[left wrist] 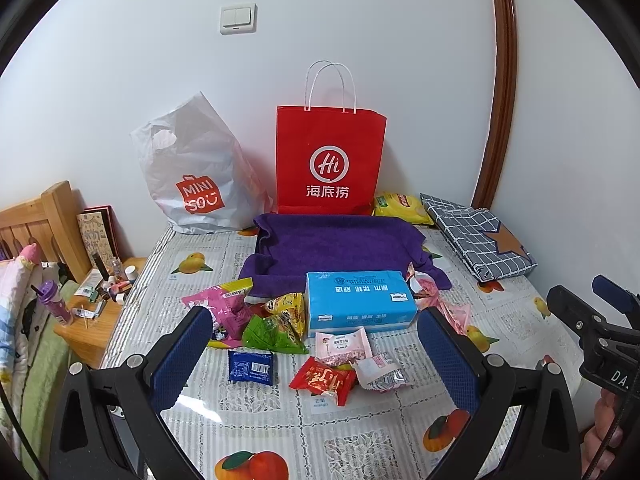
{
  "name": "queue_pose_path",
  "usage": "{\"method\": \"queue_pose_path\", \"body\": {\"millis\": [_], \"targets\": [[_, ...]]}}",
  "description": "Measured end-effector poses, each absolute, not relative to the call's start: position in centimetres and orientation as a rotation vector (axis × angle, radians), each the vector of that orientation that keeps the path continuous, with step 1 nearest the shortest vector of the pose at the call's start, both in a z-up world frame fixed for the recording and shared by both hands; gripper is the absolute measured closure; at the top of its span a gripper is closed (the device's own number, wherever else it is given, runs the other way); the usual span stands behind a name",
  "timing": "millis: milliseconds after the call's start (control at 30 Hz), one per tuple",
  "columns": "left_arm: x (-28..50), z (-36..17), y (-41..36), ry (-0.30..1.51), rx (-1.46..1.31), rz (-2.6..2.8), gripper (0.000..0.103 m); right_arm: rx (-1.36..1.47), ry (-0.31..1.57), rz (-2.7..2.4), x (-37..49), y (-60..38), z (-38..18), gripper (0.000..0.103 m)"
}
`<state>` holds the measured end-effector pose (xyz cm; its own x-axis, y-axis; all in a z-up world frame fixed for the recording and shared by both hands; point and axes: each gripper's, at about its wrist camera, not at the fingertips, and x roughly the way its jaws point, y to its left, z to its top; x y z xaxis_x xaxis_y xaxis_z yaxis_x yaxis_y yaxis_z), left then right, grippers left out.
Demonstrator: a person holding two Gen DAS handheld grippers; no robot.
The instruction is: Organize snacks
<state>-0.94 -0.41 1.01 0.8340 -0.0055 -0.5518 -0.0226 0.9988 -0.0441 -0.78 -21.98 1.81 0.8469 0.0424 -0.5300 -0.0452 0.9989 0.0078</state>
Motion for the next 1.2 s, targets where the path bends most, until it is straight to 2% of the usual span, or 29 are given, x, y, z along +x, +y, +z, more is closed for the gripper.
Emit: {"method": "queue_pose_path", "body": {"millis": [1200], "targets": [[-1.29, 1.02, 0.26, 0.579, -0.055, 0.014, 0.000, -0.007, 0.550, 0.064, -1.23, -21.44, 1.96, 0.000]]}}
